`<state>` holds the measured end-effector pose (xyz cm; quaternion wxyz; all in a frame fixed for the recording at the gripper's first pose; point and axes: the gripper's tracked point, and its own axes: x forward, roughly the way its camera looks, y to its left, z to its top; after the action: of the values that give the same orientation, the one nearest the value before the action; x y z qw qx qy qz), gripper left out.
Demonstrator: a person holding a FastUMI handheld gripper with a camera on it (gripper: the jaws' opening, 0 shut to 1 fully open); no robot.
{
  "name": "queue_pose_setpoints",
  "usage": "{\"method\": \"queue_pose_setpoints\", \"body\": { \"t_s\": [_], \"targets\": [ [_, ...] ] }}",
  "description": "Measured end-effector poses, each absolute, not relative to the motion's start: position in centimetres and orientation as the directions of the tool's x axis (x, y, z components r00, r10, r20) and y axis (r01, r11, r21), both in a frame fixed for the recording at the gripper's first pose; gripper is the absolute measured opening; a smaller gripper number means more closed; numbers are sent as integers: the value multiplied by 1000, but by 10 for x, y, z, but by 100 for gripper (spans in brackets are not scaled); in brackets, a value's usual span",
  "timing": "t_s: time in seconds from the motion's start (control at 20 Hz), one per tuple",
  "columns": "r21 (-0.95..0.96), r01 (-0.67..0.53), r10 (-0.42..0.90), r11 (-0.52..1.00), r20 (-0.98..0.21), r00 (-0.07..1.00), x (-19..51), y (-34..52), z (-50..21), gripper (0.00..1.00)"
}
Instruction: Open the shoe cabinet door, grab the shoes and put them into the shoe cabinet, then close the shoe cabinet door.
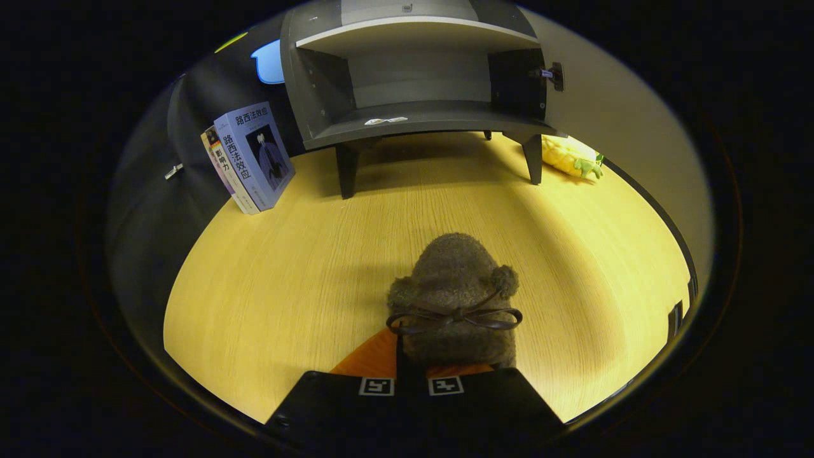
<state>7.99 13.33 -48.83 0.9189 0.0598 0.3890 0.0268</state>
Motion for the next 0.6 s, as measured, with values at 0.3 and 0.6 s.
{"method": "queue_pose_setpoints", "body": {
  "t_s": [0.3, 0.6],
  "targets": [
    [194, -46, 163, 980, -642, 750, 84, 123, -419, 5],
    [230, -51, 178, 972, -574, 800, 84, 104, -323, 5]
  ]
}}
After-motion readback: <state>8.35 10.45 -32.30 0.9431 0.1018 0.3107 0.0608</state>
